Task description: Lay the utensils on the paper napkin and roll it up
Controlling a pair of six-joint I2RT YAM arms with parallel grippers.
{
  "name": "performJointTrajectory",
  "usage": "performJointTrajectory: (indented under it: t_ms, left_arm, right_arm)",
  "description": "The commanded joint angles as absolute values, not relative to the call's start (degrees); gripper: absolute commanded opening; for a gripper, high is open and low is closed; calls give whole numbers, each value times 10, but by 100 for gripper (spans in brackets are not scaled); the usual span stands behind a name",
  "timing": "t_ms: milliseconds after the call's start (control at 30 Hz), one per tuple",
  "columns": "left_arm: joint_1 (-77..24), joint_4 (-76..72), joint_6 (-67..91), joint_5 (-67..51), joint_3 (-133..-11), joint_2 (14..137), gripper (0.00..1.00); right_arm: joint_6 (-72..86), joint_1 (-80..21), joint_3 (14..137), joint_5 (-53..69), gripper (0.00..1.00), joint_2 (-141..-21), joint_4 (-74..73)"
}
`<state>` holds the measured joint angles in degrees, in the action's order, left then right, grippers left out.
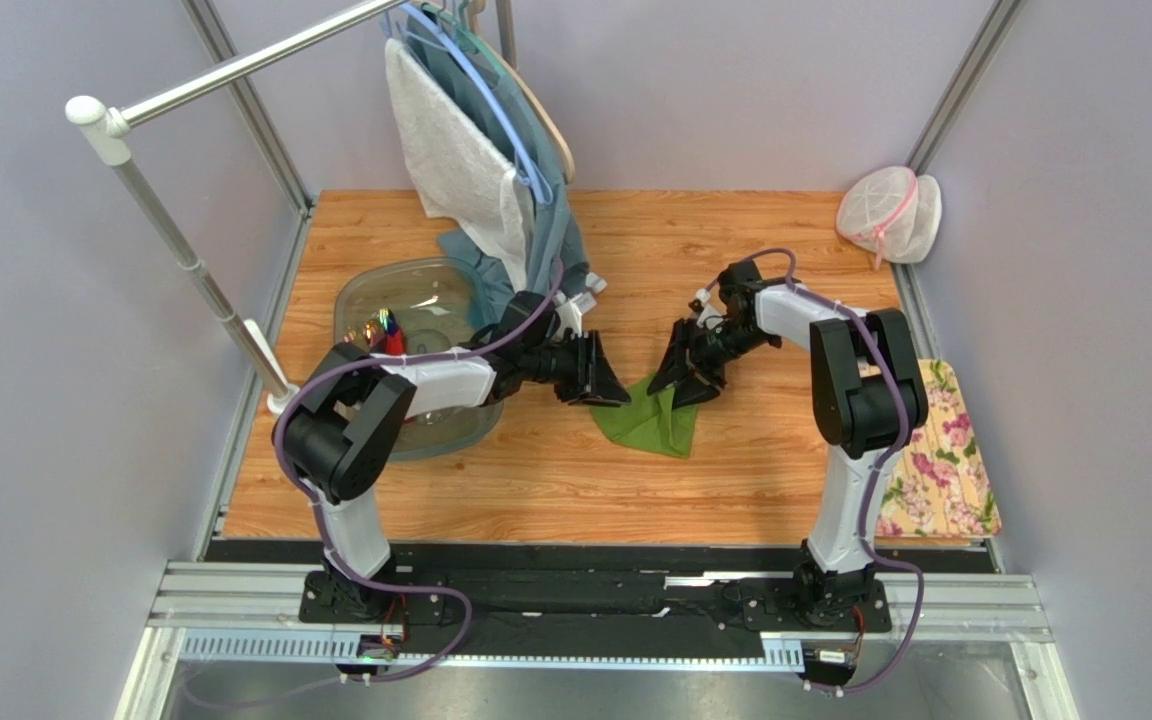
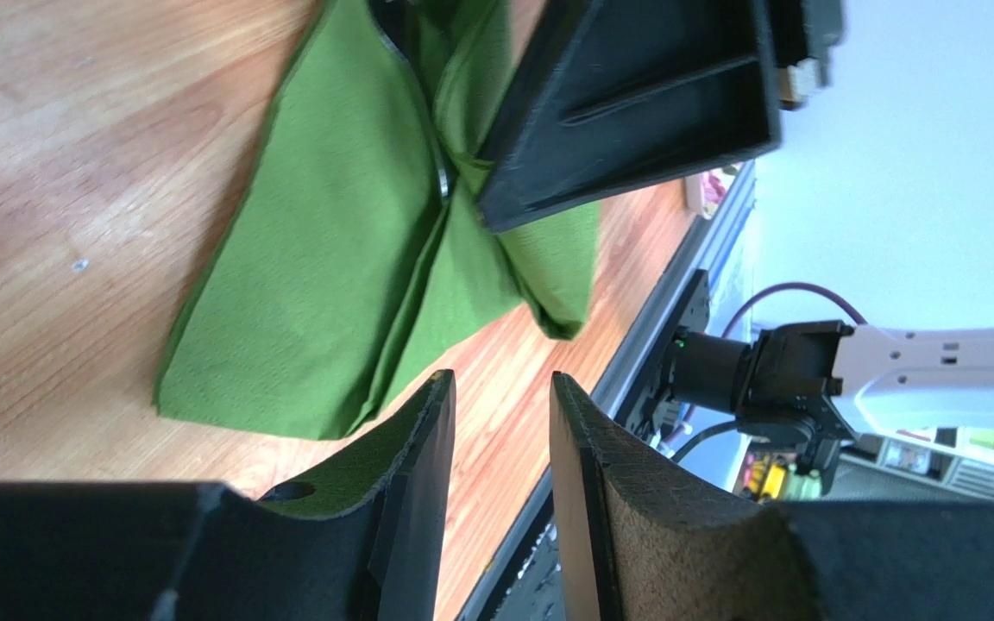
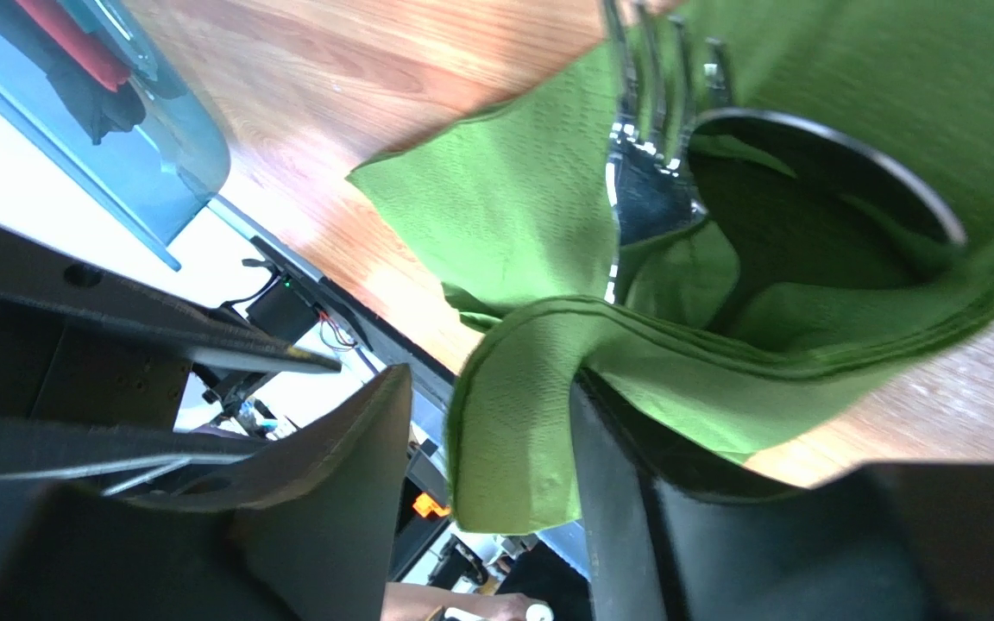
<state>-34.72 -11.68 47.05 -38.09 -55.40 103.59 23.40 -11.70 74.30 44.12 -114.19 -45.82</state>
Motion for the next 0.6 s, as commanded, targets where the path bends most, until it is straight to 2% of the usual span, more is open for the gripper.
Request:
performJointTrajectory:
  t_ms: [0, 133, 233, 333, 567]
  left_arm:
    - [-352, -147, 431, -390, -560, 995, 42]
    - [-378, -131, 380, -374, -581, 977, 42]
    - [-407, -134, 333, -353, -588, 968, 38]
    - [-431, -145, 266, -331, -588, 961, 32]
    - [-507, -140, 72, -263, -596, 959, 25]
  right_arm:
    - [250, -125, 767, 455, 54, -1152, -446]
    - [256, -128, 770, 457, 56, -1157, -446]
    - [258, -130, 773, 458, 57, -1162, -447]
    - [260, -130, 773, 455, 68, -1165, -448]
    - [260, -130, 772, 457, 70, -1171, -448]
